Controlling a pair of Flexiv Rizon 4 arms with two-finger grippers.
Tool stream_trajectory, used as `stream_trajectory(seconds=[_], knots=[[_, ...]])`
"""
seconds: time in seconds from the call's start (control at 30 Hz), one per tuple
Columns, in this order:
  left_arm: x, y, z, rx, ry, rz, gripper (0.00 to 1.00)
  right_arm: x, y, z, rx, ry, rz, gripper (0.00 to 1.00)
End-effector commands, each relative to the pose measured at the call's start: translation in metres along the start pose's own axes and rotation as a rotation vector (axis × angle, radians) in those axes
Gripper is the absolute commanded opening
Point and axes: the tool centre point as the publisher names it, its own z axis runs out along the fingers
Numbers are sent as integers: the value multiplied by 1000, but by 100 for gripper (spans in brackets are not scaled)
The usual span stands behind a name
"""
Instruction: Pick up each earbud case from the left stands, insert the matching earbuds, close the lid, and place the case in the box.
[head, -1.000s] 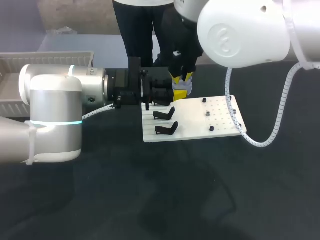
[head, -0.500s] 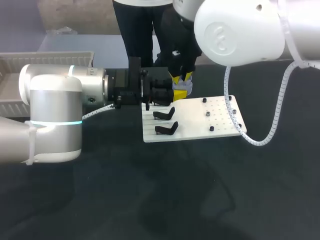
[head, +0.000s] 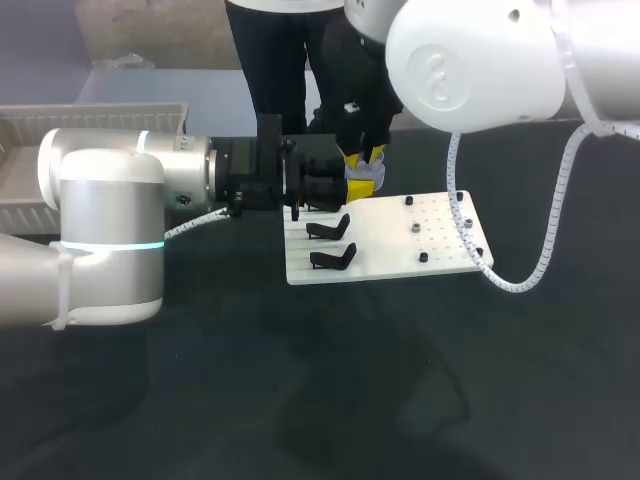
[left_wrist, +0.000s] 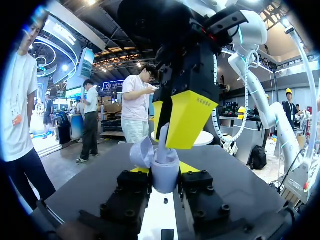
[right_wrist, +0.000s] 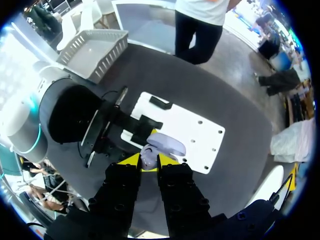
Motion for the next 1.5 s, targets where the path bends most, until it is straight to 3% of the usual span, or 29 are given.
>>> stream_trajectory(seconds=[0.03,1.5], knots=[[1,-2,0,-8,-7,5,0,-3,0,2,-2,8,-2,0],[1,-2,0,-8,-7,5,0,0,5,7,7,39,-13,0]])
